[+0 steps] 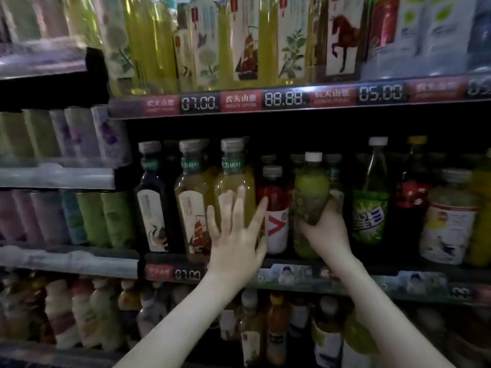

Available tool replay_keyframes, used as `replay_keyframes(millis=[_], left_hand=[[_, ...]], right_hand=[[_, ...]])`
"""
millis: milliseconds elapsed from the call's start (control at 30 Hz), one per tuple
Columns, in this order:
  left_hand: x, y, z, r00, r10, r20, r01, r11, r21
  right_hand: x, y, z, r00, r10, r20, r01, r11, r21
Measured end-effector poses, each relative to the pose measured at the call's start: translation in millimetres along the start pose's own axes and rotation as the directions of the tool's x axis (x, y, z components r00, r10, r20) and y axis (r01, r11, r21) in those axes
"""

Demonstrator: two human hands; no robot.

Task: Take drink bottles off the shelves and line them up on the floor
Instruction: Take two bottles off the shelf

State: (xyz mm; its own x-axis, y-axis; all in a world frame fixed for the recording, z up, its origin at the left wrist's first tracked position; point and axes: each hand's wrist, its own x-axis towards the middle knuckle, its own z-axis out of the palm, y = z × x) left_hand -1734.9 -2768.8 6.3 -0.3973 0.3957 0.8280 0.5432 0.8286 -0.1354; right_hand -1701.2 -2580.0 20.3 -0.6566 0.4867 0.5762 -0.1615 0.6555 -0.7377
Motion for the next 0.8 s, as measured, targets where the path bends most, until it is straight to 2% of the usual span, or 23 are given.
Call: replay_keyframes(millis=[133, 233, 300, 367, 400, 433, 467, 533, 633, 700, 800], left_hand=[[-2.2, 2.7, -4.0, 0.999, 0.044, 0.007, -0.043, 0.988, -0.150], [3.0, 10.1, -17.1, 0.999, 0.031, -0.006, -0.031, 0.900, -0.435], [11.1, 17.1, -33.2, 0.999, 0.041, 0.002, -0.029, 0.751, -0.660], [18.1, 24.2, -52.4, 0.994, 0.067, 0.089, 0.049, 0.458, -0.888], [20.3, 26.2, -59.3, 0.987, 0.063, 0.147, 0.118, 0.327, -0.937], [22.2, 26.3, -63.4, 0.981, 0.039, 0.192, 0.176, 0.251, -0.952], [23.2, 24.3, -66.0, 0.977, -0.001, 0.215, 0.210, 0.223, -0.952], [21.0, 13.3, -66.8, 0.973, -0.080, 0.218, 0.231, 0.248, -0.941], [9.1, -11.0, -69.6, 0.946, -0.149, 0.288, 0.318, 0.248, -0.915], [1.6, -26.0, -73.7, 0.915, -0.207, 0.346, 0.388, 0.224, -0.894], [-6.0, -42.3, -81.0, 0.883, -0.252, 0.396, 0.456, 0.266, -0.849]], right_hand=[[-20.1, -6.3, -9.9, 0.993, -0.040, -0.113, 0.041, 0.999, 0.003], [-40.1, -18.1, -18.9, 0.966, -0.202, -0.159, 0.209, 0.977, 0.029], [-51.0, -32.4, -25.3, 0.941, -0.300, -0.160, 0.308, 0.951, 0.033], [-58.3, -48.6, -31.4, 0.923, -0.372, -0.102, 0.380, 0.921, 0.083], [-61.4, -55.8, -32.8, 0.915, -0.400, -0.047, 0.402, 0.910, 0.102], [-64.4, -62.4, -33.2, 0.909, -0.417, 0.017, 0.413, 0.904, 0.112], [-67.9, -68.8, -32.6, 0.902, -0.423, 0.084, 0.413, 0.903, 0.117], [-73.8, -76.1, -30.0, 0.888, -0.386, 0.250, 0.357, 0.921, 0.156], [-72.3, -76.0, -28.4, 0.786, -0.312, 0.533, 0.262, 0.950, 0.170], [-63.0, -67.8, -23.7, 0.799, -0.256, 0.544, 0.241, 0.965, 0.101], [-40.1, -61.4, -3.2, 0.925, -0.189, 0.330, 0.193, 0.981, 0.021]])
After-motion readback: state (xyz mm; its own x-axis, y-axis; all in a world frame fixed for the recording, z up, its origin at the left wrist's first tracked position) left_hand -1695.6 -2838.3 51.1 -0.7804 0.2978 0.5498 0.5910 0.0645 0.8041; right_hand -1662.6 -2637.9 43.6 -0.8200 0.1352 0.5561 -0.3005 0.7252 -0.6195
